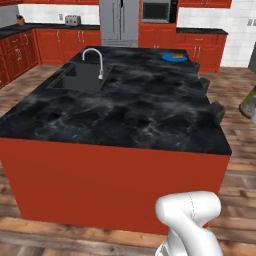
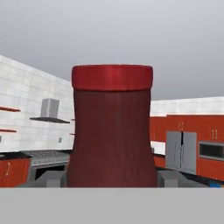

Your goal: Move the hot dog bun to the plate on the dining table and place the condiment next to that plate. Then navigate to the fridge and take the sausage and place it on the plate as well.

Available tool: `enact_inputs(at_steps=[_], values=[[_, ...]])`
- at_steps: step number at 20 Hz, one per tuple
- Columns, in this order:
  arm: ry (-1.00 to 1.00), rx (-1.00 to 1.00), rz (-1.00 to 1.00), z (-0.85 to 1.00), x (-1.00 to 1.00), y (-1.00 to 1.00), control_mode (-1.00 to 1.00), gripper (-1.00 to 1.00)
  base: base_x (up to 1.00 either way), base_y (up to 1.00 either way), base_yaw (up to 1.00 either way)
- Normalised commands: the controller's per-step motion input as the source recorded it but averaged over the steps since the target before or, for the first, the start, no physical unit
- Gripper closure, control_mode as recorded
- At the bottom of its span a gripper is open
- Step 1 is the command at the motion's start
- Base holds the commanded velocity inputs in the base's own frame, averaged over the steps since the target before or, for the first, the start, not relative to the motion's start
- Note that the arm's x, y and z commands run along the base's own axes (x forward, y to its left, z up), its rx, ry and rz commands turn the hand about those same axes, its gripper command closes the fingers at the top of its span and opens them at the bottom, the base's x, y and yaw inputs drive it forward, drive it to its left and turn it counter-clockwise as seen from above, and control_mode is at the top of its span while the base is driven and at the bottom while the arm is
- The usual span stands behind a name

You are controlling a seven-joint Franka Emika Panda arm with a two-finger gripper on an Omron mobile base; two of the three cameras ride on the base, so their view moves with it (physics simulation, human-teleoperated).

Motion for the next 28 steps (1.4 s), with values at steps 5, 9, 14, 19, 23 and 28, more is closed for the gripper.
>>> enact_inputs(at_steps=[5,9,14,19,23,28], values=[[0.00,0.00,0.00,0.00,0.00,0.00,1.00,1.00,0.12,-1.00,-0.16],[0.00,0.00,0.00,0.00,0.00,0.00,1.00,1.00,0.44,-1.00,-0.10],[0.00,0.00,0.00,0.00,0.00,0.00,1.00,1.00,0.62,-1.00,-0.05],[0.00,0.00,0.00,0.00,0.00,0.00,1.00,1.00,0.79,-1.00,-0.01],[0.00,0.00,0.00,0.00,0.00,0.00,1.00,1.00,0.88,-1.00,0.00],[0.00,0.00,0.00,0.00,0.00,0.00,1.00,1.00,0.92,-1.00,0.01]])
